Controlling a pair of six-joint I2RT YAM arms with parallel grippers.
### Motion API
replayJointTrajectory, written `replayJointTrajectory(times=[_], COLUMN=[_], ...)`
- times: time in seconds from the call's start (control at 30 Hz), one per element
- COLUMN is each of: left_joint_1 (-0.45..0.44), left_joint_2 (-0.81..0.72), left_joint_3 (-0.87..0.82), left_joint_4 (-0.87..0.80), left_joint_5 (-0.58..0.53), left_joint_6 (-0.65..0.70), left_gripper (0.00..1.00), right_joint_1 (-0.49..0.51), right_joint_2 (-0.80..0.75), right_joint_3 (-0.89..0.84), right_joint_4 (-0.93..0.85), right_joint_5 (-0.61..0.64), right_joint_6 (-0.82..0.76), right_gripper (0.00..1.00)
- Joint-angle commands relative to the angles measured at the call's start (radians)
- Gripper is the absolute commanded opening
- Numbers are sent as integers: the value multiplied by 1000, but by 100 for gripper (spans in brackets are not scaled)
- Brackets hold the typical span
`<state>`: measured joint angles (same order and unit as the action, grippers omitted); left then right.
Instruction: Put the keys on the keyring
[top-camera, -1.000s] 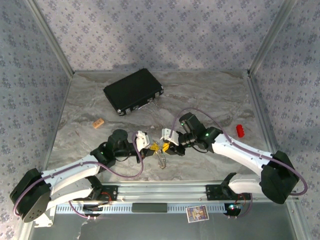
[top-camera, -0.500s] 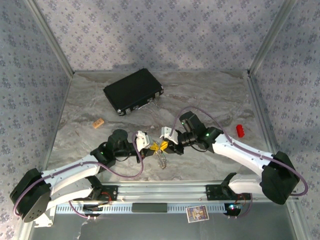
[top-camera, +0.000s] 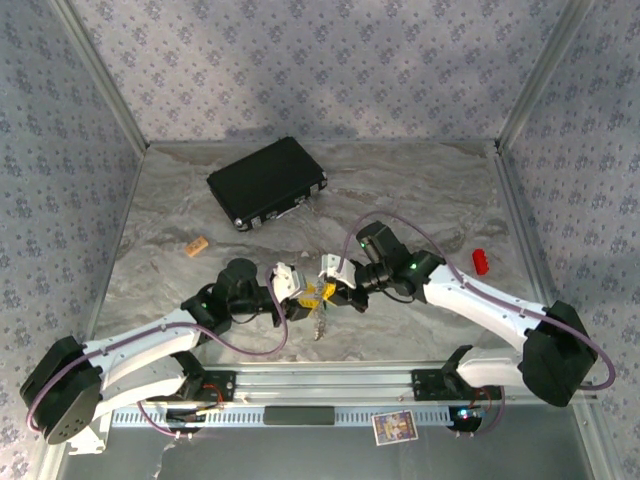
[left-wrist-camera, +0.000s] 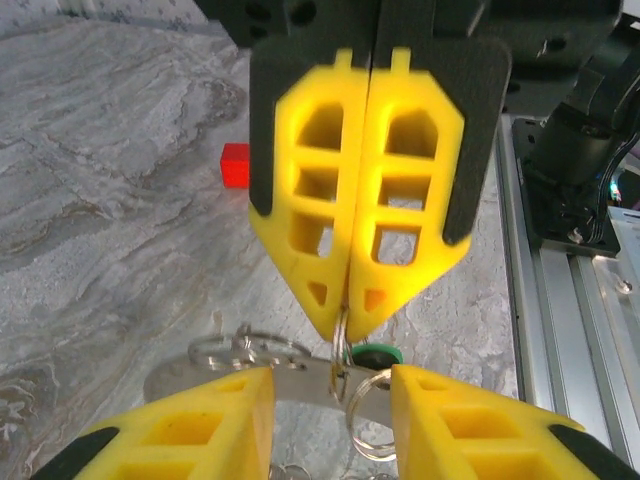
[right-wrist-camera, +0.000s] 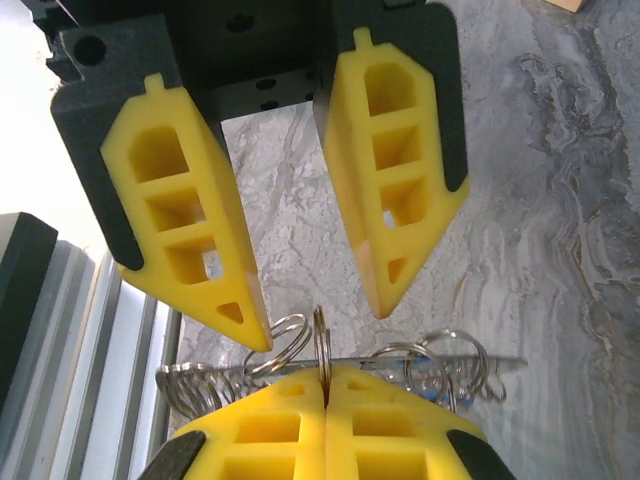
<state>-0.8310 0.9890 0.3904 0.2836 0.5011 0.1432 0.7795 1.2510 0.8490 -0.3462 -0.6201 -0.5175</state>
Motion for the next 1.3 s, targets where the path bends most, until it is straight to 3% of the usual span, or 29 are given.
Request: replayJointTrajectory(times=[0.0, 0.4, 0.8, 1.0, 1.27], left_joint_1=[-2, -2, -2, -2, 0], left_joint_2=[-20, -17, -4, -8, -27], left_joint_3=[56, 91, 90, 66, -4], left_joint_4=[-77, -125, -83, -46, 88], left_joint_5=[9, 18, 39, 44, 34], left_joint_6=[43, 70, 54, 40, -16], left_gripper=[34, 21, 14, 1, 0], right_joint_1=[12, 67, 78, 55, -10], right_joint_2=[6, 46, 39, 5, -66], right_joint_3=[68, 137, 132, 77, -77], right_joint_4=[-80, -176, -114, -31, 143], right_joint_5=[34, 126, 74, 26, -40], right_joint_6=[-51, -115, -68, 0, 90], right_gripper=[0, 0, 0, 0, 23])
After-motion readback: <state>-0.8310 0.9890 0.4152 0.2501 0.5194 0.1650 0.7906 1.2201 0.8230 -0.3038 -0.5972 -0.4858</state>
